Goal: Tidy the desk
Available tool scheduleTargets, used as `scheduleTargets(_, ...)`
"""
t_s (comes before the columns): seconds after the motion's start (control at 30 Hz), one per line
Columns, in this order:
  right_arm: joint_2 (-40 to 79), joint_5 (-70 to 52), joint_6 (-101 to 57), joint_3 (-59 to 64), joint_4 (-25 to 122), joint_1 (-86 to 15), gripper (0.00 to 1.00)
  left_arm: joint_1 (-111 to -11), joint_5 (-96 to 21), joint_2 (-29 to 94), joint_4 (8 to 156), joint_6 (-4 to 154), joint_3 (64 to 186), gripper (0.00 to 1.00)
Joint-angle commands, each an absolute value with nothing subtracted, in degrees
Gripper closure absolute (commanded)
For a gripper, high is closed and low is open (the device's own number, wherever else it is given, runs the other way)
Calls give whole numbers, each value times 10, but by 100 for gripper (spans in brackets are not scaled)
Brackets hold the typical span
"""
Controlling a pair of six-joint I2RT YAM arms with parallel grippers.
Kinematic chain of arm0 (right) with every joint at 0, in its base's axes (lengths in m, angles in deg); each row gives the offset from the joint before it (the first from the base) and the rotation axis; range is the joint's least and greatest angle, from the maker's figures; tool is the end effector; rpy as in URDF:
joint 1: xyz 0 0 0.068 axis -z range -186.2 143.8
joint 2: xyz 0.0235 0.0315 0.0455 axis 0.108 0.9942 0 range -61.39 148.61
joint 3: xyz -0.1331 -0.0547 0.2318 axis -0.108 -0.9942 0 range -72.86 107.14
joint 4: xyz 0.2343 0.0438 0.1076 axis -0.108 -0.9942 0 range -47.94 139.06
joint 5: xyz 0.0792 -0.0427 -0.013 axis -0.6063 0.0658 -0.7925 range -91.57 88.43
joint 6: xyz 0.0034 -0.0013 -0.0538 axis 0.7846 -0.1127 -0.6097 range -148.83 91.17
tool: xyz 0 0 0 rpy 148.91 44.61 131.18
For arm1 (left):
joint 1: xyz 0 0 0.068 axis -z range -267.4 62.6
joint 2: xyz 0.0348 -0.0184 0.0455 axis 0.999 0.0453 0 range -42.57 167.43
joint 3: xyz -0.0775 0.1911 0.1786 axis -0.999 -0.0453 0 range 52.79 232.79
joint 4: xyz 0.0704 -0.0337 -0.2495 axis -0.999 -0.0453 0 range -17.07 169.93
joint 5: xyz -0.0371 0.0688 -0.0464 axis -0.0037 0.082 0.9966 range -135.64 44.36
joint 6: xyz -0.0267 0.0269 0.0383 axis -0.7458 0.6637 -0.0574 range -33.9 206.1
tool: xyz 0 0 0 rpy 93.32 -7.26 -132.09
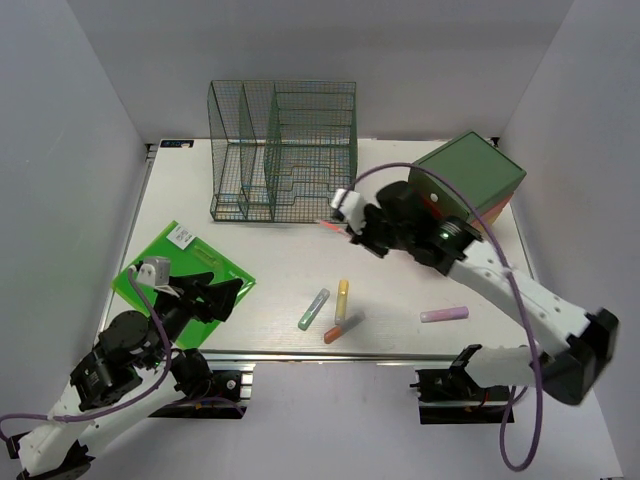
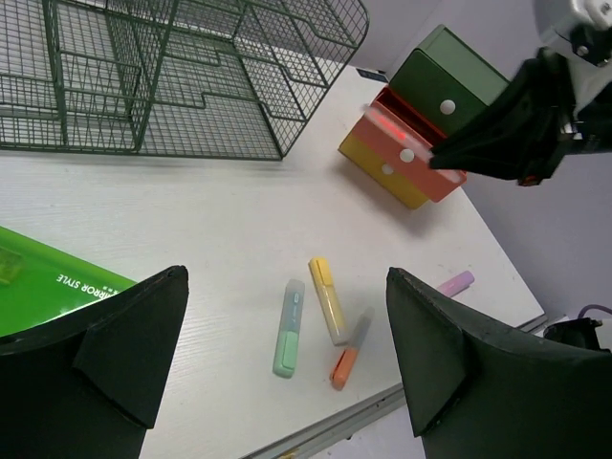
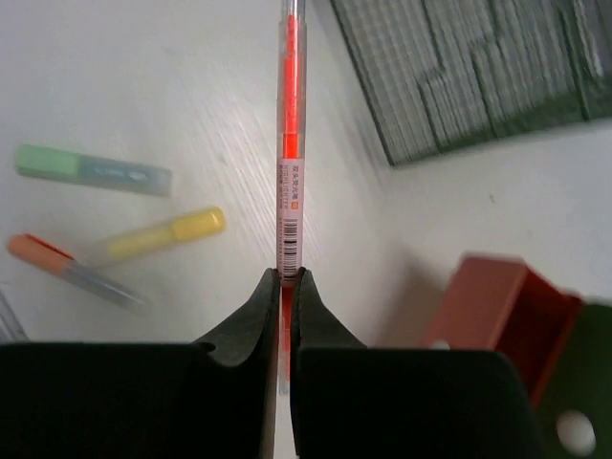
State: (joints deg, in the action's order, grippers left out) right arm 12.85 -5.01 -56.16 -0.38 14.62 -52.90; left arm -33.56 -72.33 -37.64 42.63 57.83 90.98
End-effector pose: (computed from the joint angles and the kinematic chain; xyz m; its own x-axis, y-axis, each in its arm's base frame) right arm 0.1928 0.2078 0.3555 -0.0110 -0.6799 -0.7333 -0.8609 0.3795 -0.3389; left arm 0.0332 -0.0183 0.3133 -0.2530 -0.3709 -0.8936 0.3829 0.8098 -0.4445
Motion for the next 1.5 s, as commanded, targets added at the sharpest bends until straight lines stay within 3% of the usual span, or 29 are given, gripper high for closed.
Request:
scheduleTargets(0.0,66,35,-585,-66,180,-484,100,-333,-714,-358,431,584,908,6)
scheduleTargets(0.3,-30,205,-593,-221,331,-400,100,-333,-713,-343,431,585,908,6)
scheduleTargets(0.77,50,91,-656,-201,364,-283,100,-333,-702,-343,435,589,907,6)
scheduleTargets(0.93,79,102,-659,-186,371,-267,100,-333,-700,-343,436,590,907,6)
scheduleTargets(1.0,85,99,-654,-174,360,-258,91,-333,-700,-347,436,590,907,6)
scheduleTargets(1.03,87,95,-652,-166,357,-254,79,-333,-700,-348,438,589,907,6)
scheduleTargets(1.1,88,87,-649,-157,344,-251,65,-333,-698,-349,436,590,906,6)
scheduleTargets(1.2,88,84,-643,-145,336,-246,62,-333,-697,-350,437,590,906,6)
scheduleTargets(1.37,78,59,-634,-129,310,-242,65,-333,-695,-349,439,592,906,6)
scheduleTargets(1.47,54,-54,-626,-120,279,-241,97,-333,-694,-349,440,592,906,6)
